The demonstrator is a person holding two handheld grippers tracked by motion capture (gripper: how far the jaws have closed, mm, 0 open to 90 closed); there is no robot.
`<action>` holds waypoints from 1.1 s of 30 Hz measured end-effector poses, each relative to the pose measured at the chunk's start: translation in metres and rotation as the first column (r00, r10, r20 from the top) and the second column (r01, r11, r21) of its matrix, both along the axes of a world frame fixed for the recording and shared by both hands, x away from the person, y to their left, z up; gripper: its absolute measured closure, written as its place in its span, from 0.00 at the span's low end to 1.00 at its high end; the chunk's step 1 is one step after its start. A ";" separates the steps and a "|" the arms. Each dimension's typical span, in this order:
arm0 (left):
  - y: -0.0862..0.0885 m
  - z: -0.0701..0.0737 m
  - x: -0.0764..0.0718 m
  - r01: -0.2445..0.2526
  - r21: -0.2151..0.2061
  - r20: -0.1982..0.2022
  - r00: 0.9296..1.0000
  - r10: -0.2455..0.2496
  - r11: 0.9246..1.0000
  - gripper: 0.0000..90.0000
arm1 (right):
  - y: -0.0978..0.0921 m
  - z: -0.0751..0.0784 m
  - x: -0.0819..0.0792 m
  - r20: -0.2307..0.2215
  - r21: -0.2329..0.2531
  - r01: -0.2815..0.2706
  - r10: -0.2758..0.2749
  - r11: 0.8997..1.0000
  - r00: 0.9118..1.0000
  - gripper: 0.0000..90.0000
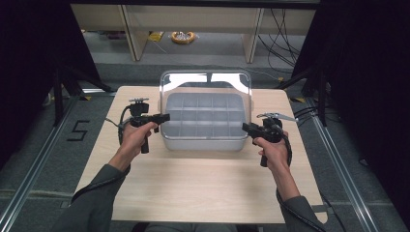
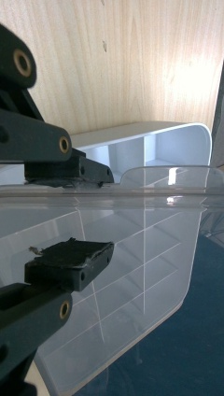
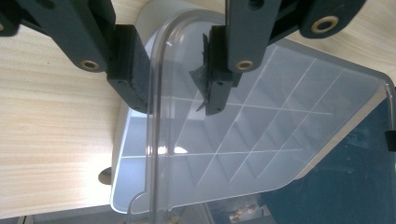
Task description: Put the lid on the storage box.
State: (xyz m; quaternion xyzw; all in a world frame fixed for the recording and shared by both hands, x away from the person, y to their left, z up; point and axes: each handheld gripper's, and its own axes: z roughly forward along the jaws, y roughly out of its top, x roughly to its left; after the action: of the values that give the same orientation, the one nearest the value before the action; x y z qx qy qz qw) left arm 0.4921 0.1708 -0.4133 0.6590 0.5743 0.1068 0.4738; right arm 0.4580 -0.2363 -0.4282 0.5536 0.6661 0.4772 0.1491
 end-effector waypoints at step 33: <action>0.001 -0.015 0.015 -0.017 0.007 -0.053 0.998 0.017 1.000 0.65 | 0.004 -0.017 0.011 -0.035 0.054 0.027 -0.025 0.998 0.999 0.67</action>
State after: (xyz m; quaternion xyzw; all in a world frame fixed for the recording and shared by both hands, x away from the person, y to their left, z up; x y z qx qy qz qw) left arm 0.5067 0.1717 -0.4280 0.6582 0.5918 0.0952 0.4555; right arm 0.4689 -0.2327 -0.4448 0.5743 0.6479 0.4836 0.1288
